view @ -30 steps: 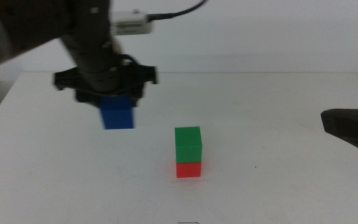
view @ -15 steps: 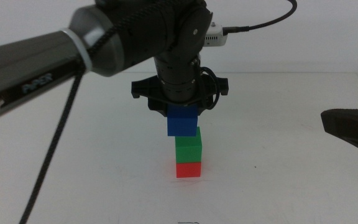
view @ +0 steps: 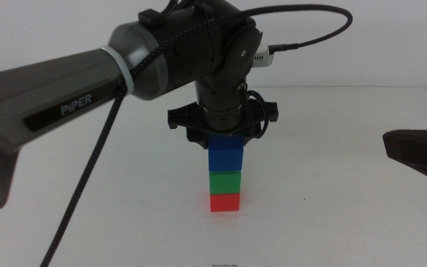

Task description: Stack red cubes first, then green, then blue cubes in a specific spot.

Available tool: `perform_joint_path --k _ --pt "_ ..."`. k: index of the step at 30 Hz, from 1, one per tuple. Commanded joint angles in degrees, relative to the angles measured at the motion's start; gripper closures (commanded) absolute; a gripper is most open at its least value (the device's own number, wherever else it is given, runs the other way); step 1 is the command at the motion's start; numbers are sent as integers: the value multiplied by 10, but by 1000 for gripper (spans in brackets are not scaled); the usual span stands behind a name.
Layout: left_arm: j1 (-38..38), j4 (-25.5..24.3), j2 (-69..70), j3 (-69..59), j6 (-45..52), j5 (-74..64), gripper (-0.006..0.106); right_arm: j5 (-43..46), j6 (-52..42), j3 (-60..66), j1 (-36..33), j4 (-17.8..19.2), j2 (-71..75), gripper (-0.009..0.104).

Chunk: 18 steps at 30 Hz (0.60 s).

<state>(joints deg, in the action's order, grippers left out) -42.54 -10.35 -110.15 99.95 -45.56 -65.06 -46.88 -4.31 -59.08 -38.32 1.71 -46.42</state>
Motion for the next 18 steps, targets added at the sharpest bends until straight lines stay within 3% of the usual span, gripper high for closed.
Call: perform_joint_path --k 1,18 --pt "-2 -5 28 18 -8 17 102 40 -5 -16 3 5 3 6" --pt "-2 -9 3 18 -7 26 102 40 -5 -16 3 5 3 6"
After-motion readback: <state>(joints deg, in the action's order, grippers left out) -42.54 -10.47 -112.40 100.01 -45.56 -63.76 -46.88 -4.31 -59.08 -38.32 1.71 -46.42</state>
